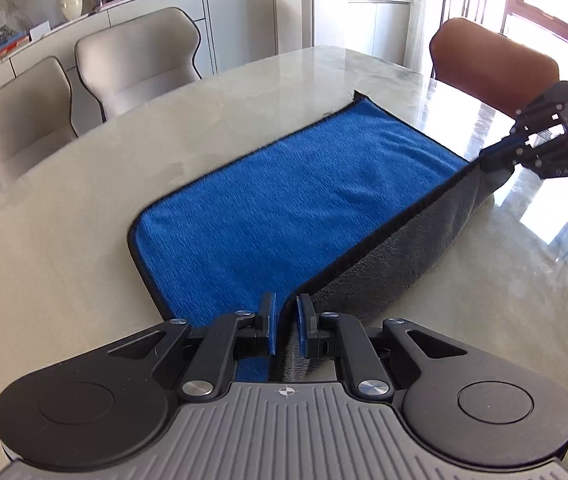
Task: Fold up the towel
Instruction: 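Lift the held corners and fold the towel in half over itself with both tools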
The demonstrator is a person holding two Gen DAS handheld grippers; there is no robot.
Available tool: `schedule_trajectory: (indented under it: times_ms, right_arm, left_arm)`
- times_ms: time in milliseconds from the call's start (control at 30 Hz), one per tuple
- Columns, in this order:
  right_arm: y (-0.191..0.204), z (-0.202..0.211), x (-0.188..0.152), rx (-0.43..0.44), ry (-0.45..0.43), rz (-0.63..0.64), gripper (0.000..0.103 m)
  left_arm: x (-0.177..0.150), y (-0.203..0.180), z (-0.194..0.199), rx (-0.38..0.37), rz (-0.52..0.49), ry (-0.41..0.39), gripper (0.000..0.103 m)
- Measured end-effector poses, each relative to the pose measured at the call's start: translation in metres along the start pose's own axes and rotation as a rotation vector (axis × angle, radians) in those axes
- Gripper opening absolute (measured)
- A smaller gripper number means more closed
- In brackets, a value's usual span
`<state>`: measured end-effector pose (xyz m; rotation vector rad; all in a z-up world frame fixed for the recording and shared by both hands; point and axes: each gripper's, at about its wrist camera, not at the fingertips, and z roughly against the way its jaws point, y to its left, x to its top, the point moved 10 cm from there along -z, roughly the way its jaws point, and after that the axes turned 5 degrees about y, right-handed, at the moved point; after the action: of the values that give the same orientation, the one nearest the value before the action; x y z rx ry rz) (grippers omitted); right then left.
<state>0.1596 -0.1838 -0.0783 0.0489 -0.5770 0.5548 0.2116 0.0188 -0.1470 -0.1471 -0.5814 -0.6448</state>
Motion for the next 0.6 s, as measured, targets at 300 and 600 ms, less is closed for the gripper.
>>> schedule_trajectory:
  times_ms: [300,600]
  right_arm:
    - [-0.036,-0.034,0.06,-0.027,-0.044,0.017,0.009]
    - [-0.057,-0.067,0.09,-0.035,-0.039,0.017,0.009]
  left_arm:
    - [0.044,0.046,-0.02,0.036,0.02,-0.022,0.01]
    - [0.062,0.073,-0.048,0.046,0.025,-0.023,0.01]
